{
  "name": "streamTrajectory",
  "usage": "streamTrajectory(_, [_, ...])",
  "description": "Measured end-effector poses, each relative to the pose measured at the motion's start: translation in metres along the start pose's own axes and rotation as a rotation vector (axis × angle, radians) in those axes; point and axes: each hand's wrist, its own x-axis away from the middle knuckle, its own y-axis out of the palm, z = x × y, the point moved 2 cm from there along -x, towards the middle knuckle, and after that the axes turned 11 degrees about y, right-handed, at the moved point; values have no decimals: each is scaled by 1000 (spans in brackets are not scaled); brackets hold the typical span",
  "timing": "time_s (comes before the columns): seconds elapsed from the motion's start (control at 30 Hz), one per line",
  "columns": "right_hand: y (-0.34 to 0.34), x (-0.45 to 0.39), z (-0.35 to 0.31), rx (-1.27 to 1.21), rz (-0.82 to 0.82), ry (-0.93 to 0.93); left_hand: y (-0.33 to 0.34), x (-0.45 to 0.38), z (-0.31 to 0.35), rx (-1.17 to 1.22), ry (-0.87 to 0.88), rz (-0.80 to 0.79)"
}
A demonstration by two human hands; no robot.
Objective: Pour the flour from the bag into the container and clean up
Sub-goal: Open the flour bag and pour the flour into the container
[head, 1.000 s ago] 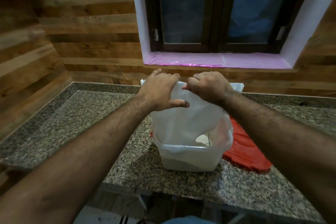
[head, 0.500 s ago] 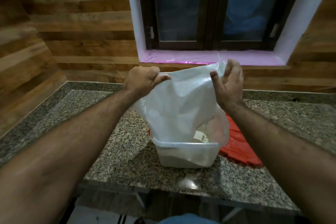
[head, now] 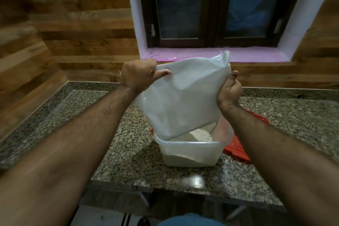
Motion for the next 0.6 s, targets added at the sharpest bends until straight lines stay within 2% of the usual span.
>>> streamTrajectory(0.1, [-2, -3, 0, 27, 16, 17, 1, -3, 2, 2, -12, -35])
streamTrajectory(0.3, [-6, -6, -1, 2, 65, 71, -1, -24, 20, 156, -163, -272])
streamTrajectory(0.47, [1, -1, -13, -34, 36, 89, 3, -53, 46, 250, -28, -480])
streamTrajectory(0.53, [3, -1, -19, -35, 5, 79, -1, -55, 42, 278, -41, -447])
streamTrajectory(0.6, [2, -2, -22, -3, -46, 59, -9, -52, 33, 311, -77, -338])
